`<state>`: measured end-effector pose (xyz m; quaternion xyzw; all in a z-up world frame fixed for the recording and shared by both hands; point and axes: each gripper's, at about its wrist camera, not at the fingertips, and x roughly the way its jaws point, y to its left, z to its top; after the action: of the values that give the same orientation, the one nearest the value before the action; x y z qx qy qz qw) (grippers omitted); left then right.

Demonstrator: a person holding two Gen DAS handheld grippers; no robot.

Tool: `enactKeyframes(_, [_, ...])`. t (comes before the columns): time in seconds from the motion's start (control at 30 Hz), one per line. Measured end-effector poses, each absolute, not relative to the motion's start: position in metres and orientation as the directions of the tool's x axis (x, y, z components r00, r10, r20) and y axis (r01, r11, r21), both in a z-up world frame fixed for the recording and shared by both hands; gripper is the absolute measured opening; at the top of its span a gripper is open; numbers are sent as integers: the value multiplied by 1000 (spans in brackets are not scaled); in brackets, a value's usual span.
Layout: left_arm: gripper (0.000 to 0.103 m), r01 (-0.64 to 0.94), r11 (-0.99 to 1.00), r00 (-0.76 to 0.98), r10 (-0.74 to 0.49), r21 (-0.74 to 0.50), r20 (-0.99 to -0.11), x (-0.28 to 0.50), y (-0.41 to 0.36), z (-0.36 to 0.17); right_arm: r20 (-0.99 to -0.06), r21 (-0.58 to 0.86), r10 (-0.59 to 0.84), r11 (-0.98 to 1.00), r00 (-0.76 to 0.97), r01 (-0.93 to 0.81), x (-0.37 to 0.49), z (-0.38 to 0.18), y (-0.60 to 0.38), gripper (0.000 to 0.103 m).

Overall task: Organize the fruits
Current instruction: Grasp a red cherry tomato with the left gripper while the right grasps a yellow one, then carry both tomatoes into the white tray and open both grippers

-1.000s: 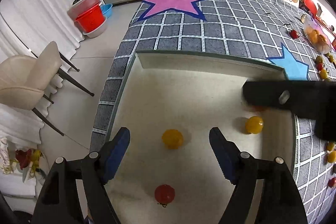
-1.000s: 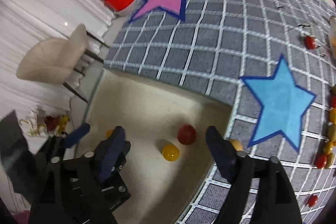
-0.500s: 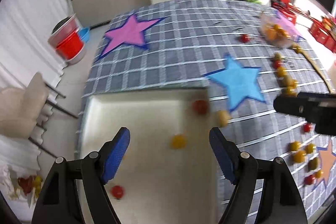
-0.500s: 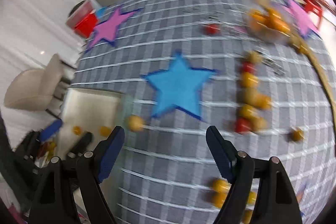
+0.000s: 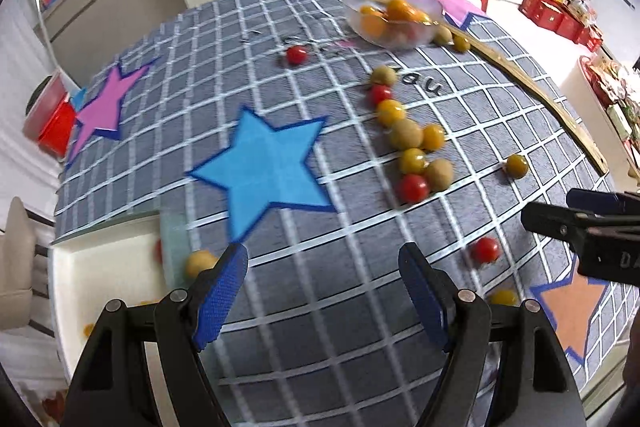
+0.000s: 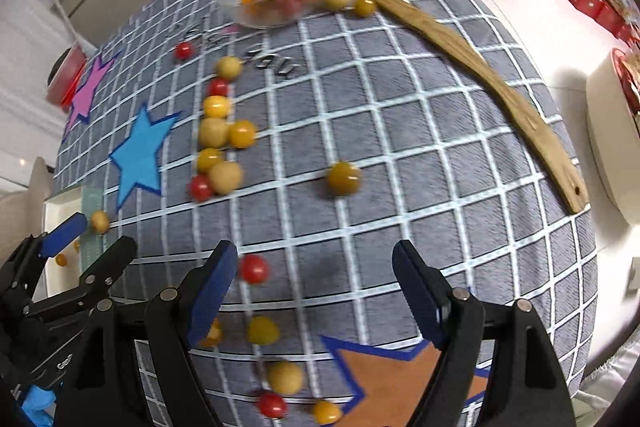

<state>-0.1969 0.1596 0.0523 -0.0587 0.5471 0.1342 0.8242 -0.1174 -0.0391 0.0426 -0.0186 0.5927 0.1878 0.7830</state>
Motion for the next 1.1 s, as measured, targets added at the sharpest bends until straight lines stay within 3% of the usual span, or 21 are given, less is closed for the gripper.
enactKeyframes(0.33, [79, -272, 960, 331, 153, 61, -931, -160, 143, 25, -941, 159, 248, 924, 230, -347, -101, 27, -47, 82])
enactKeyframes(0.5, [79, -269, 961, 327, 150, 60, -933, -148, 139, 18, -943, 150, 247, 913, 223, -379, -94, 19, -42, 68])
enactKeyframes(0.63, [78, -256, 965, 332, 148, 62, -932, -140, 134, 16, -938, 137, 252, 901, 239, -411, -91, 20, -35, 63])
enactKeyframes(0.83, [58, -253, 967, 336, 114, 26, -935, -133, 131, 13, -935, 125, 254, 890, 249, -439, -84, 21, -26, 56])
enactKeyframes(0.97, [46, -240, 971, 336, 80, -4, -939, -130, 128, 13, -936, 119, 250, 888, 249, -444, -81, 21, -23, 40])
enactKeyframes(1.03, [27, -233, 972, 340, 74, -8, -937, -129, 126, 13, -936, 114, 246, 887, 250, -447, -81, 21, -22, 26])
enactKeyframes(1.1, [21, -226, 974, 344, 61, -19, -937, -127, 125, 13, -935, 132, 259, 888, 241, -440, -80, 21, -25, 23])
